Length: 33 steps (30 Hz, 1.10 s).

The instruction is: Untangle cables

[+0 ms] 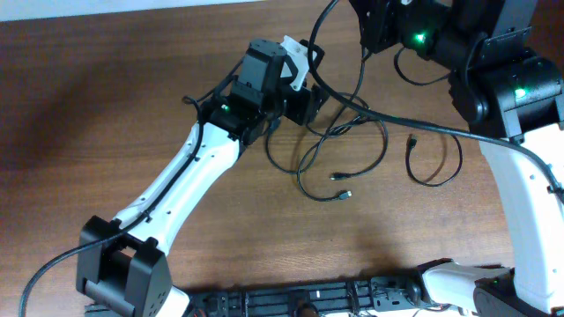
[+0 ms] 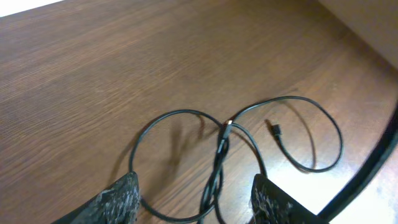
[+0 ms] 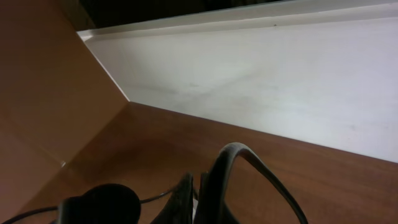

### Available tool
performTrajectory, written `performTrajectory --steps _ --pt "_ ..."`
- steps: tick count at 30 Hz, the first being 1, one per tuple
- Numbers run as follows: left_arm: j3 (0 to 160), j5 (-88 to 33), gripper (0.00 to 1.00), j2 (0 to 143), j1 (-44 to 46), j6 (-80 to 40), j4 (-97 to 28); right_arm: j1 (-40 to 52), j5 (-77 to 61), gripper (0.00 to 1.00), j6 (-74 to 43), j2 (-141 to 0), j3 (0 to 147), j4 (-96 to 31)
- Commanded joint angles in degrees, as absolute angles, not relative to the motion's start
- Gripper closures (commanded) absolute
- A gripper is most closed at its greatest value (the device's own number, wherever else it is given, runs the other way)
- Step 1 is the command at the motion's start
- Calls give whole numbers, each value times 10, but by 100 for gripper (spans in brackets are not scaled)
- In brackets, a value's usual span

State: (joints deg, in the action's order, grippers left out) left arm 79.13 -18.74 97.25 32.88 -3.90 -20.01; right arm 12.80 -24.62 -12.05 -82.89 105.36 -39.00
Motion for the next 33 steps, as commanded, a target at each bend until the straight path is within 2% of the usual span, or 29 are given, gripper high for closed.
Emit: performTrajectory --steps 1,3,12,17,21,24,33 --pt "795 -245 41 959 346 -8 -186 128 -258 96 -125 -825 1061 -388" --pt "795 -278 41 959 356 30 -182 128 -259 96 -125 -825 1061 -388" --pt "795 -275 42 960 364 49 -188 127 -262 96 -125 -826 1061 -388" --pt "795 -262 42 960 342 57 -190 127 -165 96 -123 -827 1061 -412" --pt "795 -372 41 960 306 66 -179 127 -141 96 -123 -835 1061 -419" --pt "795 -393 41 960 296 66 -179 127 -143 96 -124 -847 1061 -420" --pt "795 -385 41 972 348 100 -178 128 -183 96 -132 -855 1061 -404"
